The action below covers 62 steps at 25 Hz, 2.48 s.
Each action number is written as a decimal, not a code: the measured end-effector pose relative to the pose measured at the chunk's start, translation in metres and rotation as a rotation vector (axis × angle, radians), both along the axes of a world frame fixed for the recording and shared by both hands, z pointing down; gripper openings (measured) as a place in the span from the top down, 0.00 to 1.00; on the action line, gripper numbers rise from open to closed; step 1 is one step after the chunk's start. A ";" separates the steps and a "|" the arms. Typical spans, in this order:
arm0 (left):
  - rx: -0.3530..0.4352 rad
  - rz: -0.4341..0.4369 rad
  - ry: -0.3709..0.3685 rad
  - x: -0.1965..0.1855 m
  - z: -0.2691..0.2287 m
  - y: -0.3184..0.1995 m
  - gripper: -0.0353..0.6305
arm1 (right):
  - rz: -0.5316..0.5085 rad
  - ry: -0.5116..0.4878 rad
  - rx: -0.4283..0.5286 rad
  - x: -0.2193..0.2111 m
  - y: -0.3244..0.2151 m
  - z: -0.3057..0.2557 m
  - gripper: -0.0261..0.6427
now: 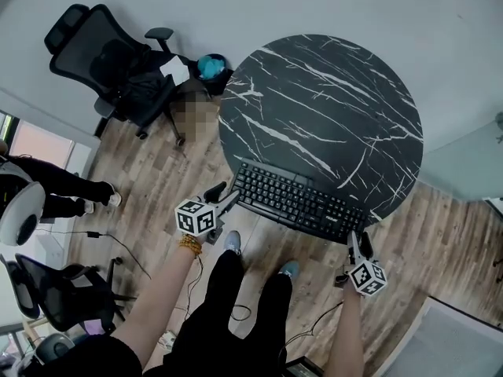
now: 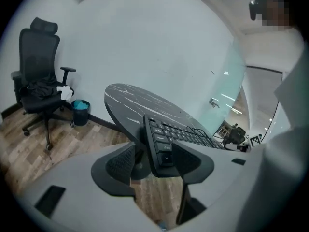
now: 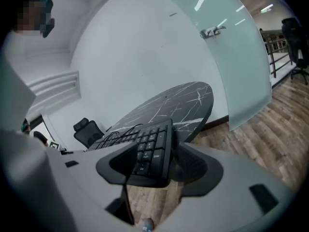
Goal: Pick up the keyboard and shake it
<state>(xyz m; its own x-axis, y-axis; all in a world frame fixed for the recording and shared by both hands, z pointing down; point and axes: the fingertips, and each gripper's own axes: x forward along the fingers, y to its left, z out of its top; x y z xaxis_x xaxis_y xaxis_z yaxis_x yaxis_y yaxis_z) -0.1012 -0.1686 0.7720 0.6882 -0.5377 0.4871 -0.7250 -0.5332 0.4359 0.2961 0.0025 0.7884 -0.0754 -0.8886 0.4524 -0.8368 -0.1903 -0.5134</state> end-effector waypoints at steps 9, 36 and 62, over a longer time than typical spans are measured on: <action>-0.099 0.061 0.106 0.014 0.002 0.022 0.57 | -0.021 -0.008 0.003 -0.007 0.009 -0.002 0.59; -0.399 -0.230 0.676 0.012 0.013 0.013 0.63 | 0.065 -0.651 0.174 -0.039 0.002 0.006 0.62; -0.383 -0.526 0.920 0.007 -0.004 0.024 0.81 | 0.428 -0.764 0.311 -0.041 0.008 -0.012 0.82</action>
